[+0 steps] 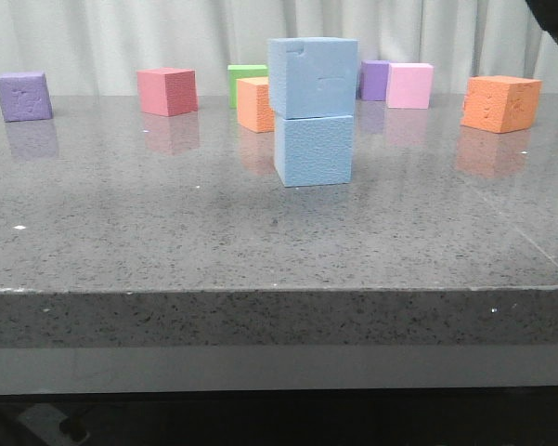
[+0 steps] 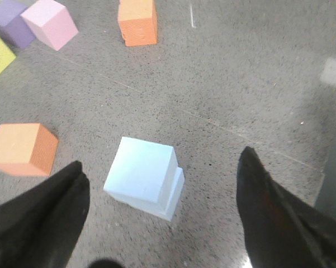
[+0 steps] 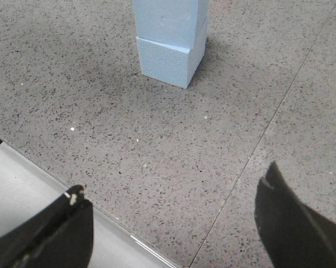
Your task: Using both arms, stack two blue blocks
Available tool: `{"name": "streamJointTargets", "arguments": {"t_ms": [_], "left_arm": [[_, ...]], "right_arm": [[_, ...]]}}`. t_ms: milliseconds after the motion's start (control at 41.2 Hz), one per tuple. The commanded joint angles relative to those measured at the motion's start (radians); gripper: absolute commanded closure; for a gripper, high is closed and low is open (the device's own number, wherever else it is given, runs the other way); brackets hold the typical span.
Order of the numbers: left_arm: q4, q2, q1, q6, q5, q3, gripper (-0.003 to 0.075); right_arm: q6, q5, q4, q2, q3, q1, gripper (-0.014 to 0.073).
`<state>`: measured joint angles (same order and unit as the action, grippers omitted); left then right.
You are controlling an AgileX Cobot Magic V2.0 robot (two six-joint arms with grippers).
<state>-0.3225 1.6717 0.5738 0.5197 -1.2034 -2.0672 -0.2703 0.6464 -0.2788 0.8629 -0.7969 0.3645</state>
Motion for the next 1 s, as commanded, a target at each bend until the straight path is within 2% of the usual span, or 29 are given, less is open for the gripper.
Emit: {"name": "streamJointTargets", "arguments": {"t_ms": [0, 146, 291, 364, 680, 874, 971], "left_arm": [[0.011, -0.134, 0.003, -0.081, 0.055, 0.044, 0.021], [0.046, -0.29, 0.003, -0.184, 0.096, 0.202, 0.021], [0.119, -0.398, 0.003, -0.361, 0.0, 0.327, 0.021], [0.144, -0.448, 0.003, -0.401, -0.018, 0.408, 0.021], [0.167, -0.731, 0.003, -0.503, 0.113, 0.83, 0.021], [0.356, -0.896, 0.003, -0.679, 0.188, 1.049, 0.021], [0.399, -0.96, 0.003, -0.707, 0.189, 1.115, 0.021]], "right_arm": [[-0.009, -0.055, -0.017, -0.012, -0.022, -0.006, -0.0005], [-0.009, -0.055, -0.017, -0.012, -0.022, -0.006, -0.0005], [-0.009, -0.055, -0.017, -0.012, -0.022, -0.006, -0.0005], [-0.009, -0.055, -0.017, -0.012, -0.022, -0.006, -0.0005], [-0.009, -0.055, -0.017, -0.012, -0.022, -0.006, -0.0005], [-0.009, -0.055, -0.017, -0.012, -0.022, -0.006, -0.0005], [-0.009, -0.055, -0.016, -0.012, -0.022, -0.006, -0.0005]]}}
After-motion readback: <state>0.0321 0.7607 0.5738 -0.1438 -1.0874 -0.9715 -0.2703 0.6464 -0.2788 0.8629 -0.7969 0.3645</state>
